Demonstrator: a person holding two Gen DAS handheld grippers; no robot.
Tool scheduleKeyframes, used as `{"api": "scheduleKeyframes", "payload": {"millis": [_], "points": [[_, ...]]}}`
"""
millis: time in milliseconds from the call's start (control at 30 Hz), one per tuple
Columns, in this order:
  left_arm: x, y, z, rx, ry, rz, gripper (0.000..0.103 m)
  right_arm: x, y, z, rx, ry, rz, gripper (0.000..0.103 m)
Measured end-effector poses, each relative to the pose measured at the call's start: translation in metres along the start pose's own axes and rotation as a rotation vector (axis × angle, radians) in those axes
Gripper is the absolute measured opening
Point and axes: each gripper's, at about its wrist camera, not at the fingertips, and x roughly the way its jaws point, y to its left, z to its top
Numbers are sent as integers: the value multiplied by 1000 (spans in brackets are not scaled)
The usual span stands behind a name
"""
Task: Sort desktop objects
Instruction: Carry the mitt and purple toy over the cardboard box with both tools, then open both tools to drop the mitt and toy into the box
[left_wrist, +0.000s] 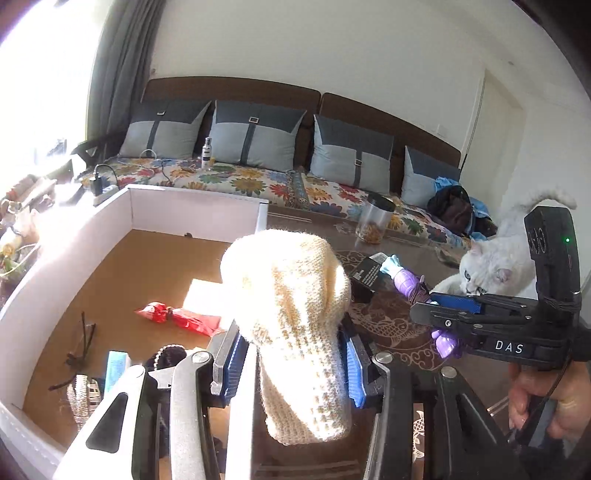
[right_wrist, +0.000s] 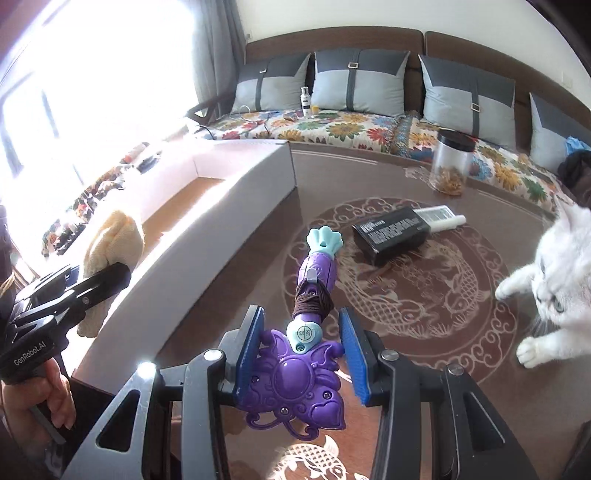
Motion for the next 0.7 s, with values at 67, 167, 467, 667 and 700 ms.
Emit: {"api": "scheduleKeyframes", "payload": {"millis": [67,167,467,667,700], "points": [[-2,37,3,-28,19,71,45,9,34,23,-14,-30,76,43],[10,88,-3,-77,112,147,45,30,89,50,-32,-46,184,43],[26,134,-28,-218,197,252,89,119,179,44,-51,110,259,66],[12,110,-31,-167,124,257,95,69,132,9,-54,-39,137,94],[9,103,-31,-158,116,249,95,59,120,0,-56,-64,99,96]]}}
